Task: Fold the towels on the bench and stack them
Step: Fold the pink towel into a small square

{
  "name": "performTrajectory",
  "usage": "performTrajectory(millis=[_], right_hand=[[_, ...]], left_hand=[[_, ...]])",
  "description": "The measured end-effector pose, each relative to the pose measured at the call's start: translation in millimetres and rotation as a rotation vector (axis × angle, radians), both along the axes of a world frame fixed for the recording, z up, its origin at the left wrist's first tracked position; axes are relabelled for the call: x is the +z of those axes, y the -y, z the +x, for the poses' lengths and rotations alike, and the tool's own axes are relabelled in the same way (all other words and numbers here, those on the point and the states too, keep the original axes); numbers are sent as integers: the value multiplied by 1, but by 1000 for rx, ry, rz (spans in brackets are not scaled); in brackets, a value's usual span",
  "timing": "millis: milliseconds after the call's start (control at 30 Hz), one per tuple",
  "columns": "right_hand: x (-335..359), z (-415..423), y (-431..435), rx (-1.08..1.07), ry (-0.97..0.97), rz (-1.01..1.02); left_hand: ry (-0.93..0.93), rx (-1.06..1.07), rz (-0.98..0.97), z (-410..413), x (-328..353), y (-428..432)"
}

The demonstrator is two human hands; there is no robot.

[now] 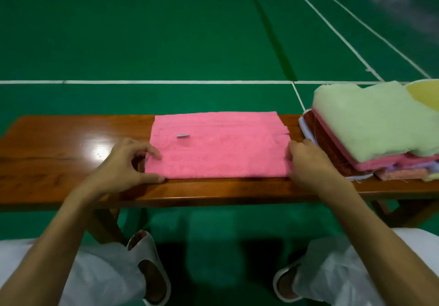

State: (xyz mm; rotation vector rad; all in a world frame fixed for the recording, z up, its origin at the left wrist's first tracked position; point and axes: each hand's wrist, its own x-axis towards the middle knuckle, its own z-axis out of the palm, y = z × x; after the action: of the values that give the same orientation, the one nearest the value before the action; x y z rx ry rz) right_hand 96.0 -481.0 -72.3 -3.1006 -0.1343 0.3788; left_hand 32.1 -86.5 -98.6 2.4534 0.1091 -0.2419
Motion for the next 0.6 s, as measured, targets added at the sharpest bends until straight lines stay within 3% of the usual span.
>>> performTrajectory(millis=[200, 433, 600], right_hand=[[-21, 14, -36, 11, 319, 277], [-59, 37, -69, 332, 208, 274], [-70, 43, -63, 354, 132, 170]], left_hand=[[390, 147, 50, 20, -5, 52], [361, -74, 284, 61, -31, 114], [232, -107, 434, 68, -50, 115]])
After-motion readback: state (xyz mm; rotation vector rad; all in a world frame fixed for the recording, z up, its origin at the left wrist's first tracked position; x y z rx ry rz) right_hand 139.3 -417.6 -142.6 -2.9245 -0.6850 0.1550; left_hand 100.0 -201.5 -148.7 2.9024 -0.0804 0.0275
